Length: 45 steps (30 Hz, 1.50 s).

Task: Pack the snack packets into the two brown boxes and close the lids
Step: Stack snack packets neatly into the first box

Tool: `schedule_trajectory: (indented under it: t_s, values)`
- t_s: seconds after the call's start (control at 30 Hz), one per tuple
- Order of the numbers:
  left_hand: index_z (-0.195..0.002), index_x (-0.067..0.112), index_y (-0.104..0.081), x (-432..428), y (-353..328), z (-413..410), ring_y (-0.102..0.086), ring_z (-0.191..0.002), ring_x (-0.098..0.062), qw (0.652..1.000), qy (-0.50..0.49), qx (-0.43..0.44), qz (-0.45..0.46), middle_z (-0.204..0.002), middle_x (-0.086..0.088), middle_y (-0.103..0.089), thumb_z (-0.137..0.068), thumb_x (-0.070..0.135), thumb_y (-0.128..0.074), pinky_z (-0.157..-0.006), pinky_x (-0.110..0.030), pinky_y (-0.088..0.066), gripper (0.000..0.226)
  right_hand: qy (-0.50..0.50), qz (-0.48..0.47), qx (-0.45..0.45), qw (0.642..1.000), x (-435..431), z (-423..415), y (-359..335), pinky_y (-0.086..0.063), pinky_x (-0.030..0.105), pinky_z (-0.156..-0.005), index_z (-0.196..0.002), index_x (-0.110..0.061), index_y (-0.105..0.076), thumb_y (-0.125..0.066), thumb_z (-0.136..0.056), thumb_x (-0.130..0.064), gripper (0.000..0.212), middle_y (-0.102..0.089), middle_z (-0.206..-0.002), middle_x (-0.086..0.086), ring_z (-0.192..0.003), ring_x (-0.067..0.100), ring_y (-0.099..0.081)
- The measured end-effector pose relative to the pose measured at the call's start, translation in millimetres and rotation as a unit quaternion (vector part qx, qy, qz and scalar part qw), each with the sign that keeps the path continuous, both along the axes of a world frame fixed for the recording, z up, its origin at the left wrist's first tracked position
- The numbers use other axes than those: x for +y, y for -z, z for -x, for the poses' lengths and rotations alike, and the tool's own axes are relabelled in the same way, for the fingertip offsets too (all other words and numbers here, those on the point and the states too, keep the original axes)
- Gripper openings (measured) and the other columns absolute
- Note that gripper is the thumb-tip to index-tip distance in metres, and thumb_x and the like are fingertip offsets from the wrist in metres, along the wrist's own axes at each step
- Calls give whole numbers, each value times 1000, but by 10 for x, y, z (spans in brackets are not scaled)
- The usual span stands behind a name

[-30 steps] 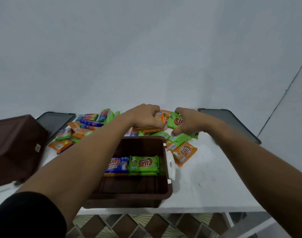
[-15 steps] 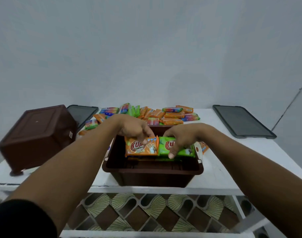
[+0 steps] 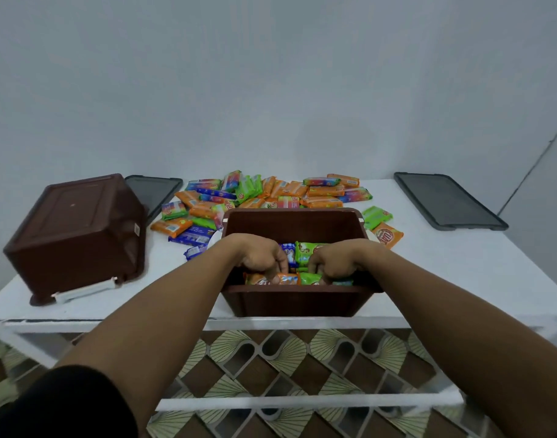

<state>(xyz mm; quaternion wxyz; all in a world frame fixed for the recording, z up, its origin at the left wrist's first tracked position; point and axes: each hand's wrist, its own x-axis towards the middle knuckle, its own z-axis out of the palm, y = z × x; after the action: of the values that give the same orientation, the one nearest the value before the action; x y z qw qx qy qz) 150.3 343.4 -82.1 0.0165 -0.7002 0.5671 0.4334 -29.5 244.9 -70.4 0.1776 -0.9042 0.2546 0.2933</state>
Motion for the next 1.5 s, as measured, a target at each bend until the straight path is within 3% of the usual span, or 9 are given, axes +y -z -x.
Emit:
schedule_trajectory:
  t_s: [0.07, 0.2, 0.43, 0.57, 0.83, 1.03, 1.17, 1.33, 1.5]
  values:
    - [-110, 14, -72, -10, 28, 11, -62, -104, -22, 1000, 14, -8, 7, -100, 0, -71, -90, 6, -71, -101, -44, -47, 21, 16, -2, -18, 1000, -19, -14, 31, -44, 30, -74, -128, -19, -61, -65, -92, -16, 37, -58, -113, 1, -95, 18, -53]
    - [-101, 22, -77, -7, 45, -13, -64, -99, -18, 999, 29, -18, 34, -98, 4, -74, -88, 10, -76, -98, -41, -49, 17, 42, -15, -45, 998, -77, -32, 104, -48, 30, -84, -118, -22, -70, -70, -88, -15, 32, -63, -111, -3, -99, 17, -57]
    - [-100, 17, -82, -12, 65, 34, -65, -92, -13, 991, 50, -87, 89, -100, 2, -76, -86, 15, -78, -77, -26, -50, 15, 78, -15, -88, 993, -96, -39, 219, -48, 28, -84, -105, -24, -80, -77, -84, -14, 24, -68, -105, -7, -100, 15, -59]
    - [-90, 11, -83, -9, 67, 83, -72, -90, -28, 990, 57, -108, 67, -93, -8, -77, -86, 0, -67, -75, -38, -62, 19, 80, -30, -131, 988, -97, -32, 218, -51, 27, -79, -89, -26, -83, -79, -79, -9, 20, -73, -95, -8, -95, 12, -62]
    - [-101, 16, -81, -19, 67, 56, -65, -83, -17, 991, 68, -103, 59, -105, -7, -74, -91, 2, -67, -66, -25, -58, 22, 61, -54, -118, 990, -95, -27, 148, -56, 36, -91, -89, -30, -82, -78, -80, -11, 22, -74, -90, -12, -97, 12, -65]
    - [-96, 15, -82, 4, 82, 59, -70, -79, -20, 993, 47, -73, 77, -93, -6, -77, -90, 9, -74, -70, -27, -60, 12, 47, -71, -130, 988, -96, -20, 133, -59, 39, -91, -92, -26, -82, -77, -80, -10, 20, -77, -87, -6, -92, 15, -70]
    - [-88, 8, -80, -20, -25, 66, -70, -67, -17, 988, -15, 20, 154, -74, -3, -75, -89, 9, -74, -64, -32, -62, 6, 62, -102, -220, 968, -108, -3, 49, -62, 34, -81, -89, -19, -80, -73, -84, -7, 14, -77, -79, -1, -79, 20, -75]
    - [-87, 9, -78, -227, -318, 136, -65, -56, -11, 964, -29, 21, 265, -72, -6, -74, -90, 12, -72, -56, -28, -56, 7, 60, -50, -326, 942, -305, 84, -274, -49, 22, -60, -83, -24, -80, -73, -81, -10, 15, -69, -64, -9, -56, 1, -59]
    - [-83, 12, -77, -620, -578, 256, -64, -61, -8, 941, -46, 28, 333, -64, 8, -68, -86, 21, -79, -56, -32, -57, 10, 103, -23, -381, 918, -712, 258, -525, -52, 23, -63, -86, -20, -80, -79, -80, -15, 8, -73, -71, -6, -64, 8, -64]
